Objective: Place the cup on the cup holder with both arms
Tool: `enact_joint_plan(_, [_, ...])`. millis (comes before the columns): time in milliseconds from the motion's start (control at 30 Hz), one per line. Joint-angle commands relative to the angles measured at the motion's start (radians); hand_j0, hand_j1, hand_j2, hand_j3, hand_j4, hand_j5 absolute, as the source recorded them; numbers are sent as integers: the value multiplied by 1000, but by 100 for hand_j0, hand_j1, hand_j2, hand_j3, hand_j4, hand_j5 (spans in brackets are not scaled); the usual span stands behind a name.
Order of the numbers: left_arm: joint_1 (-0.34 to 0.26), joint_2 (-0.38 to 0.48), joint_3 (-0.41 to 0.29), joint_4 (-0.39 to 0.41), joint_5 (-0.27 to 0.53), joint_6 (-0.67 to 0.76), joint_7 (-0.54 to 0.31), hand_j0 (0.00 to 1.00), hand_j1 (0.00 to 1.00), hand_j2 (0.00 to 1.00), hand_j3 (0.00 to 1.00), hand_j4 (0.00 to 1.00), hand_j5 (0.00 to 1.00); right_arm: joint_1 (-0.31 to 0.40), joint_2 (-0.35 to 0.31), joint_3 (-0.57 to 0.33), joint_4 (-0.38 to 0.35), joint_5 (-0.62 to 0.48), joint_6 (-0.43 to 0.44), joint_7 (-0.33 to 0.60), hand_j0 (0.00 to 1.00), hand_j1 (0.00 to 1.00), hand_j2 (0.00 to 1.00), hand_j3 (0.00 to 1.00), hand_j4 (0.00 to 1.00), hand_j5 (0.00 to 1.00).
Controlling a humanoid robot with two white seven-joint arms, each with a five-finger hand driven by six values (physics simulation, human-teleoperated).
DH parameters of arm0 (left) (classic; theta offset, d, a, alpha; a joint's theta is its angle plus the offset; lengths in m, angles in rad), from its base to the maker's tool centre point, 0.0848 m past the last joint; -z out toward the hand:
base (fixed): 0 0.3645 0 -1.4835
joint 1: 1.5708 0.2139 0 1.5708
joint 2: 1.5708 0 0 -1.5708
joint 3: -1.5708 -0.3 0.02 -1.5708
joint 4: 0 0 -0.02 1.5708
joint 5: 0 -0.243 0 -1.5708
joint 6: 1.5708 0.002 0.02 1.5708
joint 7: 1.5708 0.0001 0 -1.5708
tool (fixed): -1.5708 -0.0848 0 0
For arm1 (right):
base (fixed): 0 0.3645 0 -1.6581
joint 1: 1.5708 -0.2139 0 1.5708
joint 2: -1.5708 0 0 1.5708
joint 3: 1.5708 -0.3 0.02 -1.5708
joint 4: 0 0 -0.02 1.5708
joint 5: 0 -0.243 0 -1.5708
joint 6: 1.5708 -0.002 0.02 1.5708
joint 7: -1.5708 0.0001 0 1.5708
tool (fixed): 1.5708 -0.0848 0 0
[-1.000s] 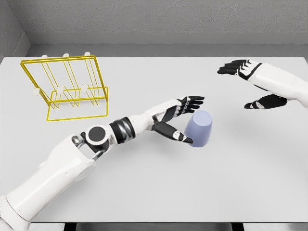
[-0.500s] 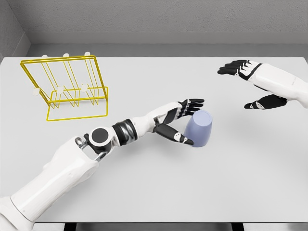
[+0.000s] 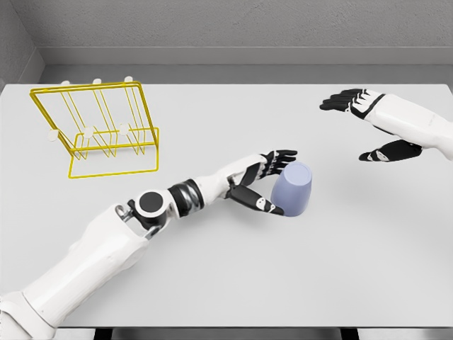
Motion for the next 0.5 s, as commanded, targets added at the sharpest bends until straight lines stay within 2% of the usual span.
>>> enact_joint_plan(0, [0,-18,0,12,0,2,0,100,100,100,100,100,100,0,-1,-1,0,-7,3,-1,100,100,100,100,100,100])
enact_joint_plan(333, [0,-26,-2,12,0,8,0,100,100,100,100,100,100,0,-1,-1,0,-7,3,-1,100,100,100,100,100,100])
enact_joint_plan(367, [-2,-47,-14,20,4,6,0,77,77,77,77,77,77,2,-1,-1,0,-9,3,-1,100,100,100,100,100,100])
enact_joint_plan(467, [-2,-49,-14,21,4,5,0,71,71,71,71,71,71,2,-1,-1,0,-9,3,-1,100,100,100,100,100,100])
